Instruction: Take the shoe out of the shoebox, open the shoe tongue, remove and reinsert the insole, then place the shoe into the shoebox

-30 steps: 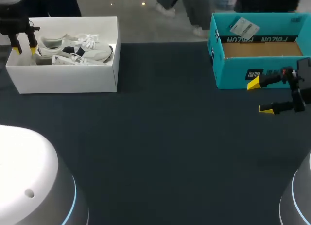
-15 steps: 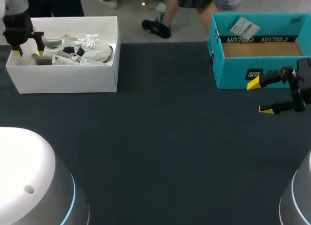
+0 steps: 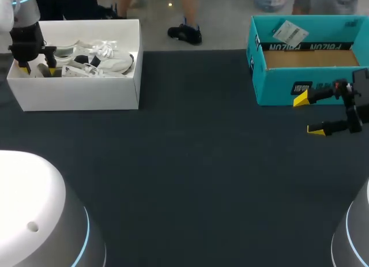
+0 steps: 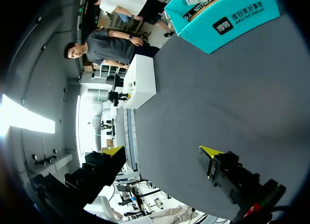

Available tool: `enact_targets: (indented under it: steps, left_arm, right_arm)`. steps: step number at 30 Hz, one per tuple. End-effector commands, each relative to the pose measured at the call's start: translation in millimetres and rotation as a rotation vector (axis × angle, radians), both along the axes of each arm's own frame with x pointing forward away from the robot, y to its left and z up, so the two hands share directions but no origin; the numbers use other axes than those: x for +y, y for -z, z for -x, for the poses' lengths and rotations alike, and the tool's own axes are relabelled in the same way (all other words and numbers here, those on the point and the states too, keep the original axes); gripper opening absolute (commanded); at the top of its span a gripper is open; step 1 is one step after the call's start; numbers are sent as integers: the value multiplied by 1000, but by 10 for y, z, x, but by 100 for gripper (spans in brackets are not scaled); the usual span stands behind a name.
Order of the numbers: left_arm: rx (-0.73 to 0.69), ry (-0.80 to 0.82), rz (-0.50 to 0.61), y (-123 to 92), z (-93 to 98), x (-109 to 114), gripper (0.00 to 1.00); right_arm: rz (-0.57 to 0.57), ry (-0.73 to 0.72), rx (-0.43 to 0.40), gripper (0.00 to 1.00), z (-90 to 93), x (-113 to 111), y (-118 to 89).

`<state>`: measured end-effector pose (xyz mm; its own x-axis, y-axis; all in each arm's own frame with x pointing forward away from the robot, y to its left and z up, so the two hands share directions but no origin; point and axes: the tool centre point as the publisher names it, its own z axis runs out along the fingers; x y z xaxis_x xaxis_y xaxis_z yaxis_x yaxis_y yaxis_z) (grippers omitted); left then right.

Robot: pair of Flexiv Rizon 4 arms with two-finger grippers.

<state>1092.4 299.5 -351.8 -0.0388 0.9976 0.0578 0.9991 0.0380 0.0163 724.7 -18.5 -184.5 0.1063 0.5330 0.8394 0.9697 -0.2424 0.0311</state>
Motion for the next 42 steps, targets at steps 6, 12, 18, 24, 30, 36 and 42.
enact_targets:
  steps: [6, 12, 18, 24, 30, 36, 42]
  left_arm:
    - [35, 0, 12, 187, -148, 56, 76]
    - [37, 5, 9, 226, -117, 58, 62]
    - [30, 18, 0, 215, -57, 61, 49]
    - [24, 27, -16, 236, -47, 50, 41]
    - [15, 46, -29, 219, -51, 38, 13]
    - [12, 66, -38, 195, -52, 34, 0]
    - [15, 113, -52, 127, -43, 66, 0]
  right_arm:
    - [3, 3, 0, 100, 12, 9, 4]
    - [3, 3, 0, 100, 12, 9, 4]
    - [3, 3, 0, 100, 12, 9, 4]
    - [3, 3, 0, 100, 12, 9, 4]
    - [3, 3, 0, 100, 12, 9, 4]
    - [3, 3, 0, 100, 12, 9, 4]
    - [3, 3, 0, 100, 12, 9, 4]
